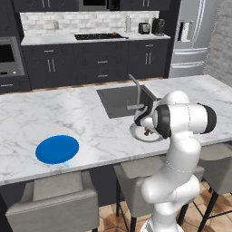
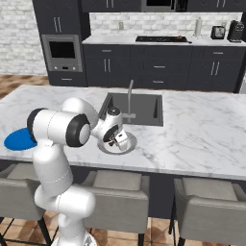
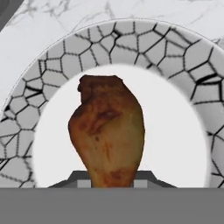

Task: Take the chicken drumsticks from the pan and place one on each plate on the dining counter.

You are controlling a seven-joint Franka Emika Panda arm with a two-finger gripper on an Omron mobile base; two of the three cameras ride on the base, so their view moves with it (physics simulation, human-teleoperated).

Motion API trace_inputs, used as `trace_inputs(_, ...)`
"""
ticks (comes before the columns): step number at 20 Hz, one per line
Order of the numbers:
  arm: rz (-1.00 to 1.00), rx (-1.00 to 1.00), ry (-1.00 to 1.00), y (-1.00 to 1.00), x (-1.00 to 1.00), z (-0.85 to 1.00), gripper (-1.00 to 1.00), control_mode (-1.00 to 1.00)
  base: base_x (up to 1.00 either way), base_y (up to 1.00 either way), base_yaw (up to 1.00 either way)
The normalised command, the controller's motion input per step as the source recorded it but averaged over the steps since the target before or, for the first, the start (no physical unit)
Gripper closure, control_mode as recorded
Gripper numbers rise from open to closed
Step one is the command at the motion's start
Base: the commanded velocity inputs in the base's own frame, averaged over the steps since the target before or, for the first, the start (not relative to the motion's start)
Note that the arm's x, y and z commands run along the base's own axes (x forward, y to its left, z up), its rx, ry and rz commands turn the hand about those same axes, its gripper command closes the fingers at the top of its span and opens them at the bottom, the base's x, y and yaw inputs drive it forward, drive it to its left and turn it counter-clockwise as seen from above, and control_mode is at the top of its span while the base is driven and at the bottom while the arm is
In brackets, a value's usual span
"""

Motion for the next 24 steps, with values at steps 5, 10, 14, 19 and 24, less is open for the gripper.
trace_inputs(5,-0.09,0.0,0.06,0.0,0.14,-0.07,-1.0,-1.0,0.0,0.0,0.0)
trace_inputs(10,-0.05,0.0,0.0,0.0,0.12,0.0,-1.0,-1.0,0.0,0.0,0.0)
trace_inputs(14,-0.01,0.01,0.0,0.0,0.1,0.0,-1.0,-1.0,0.0,0.0,0.0)
trace_inputs(19,0.0,0.06,0.0,0.0,0.0,0.22,-1.0,-1.0,0.0,0.0,0.0)
trace_inputs(24,0.0,0.01,0.0,-0.03,-0.23,0.45,-1.0,-1.0,0.0,0.0,0.0)
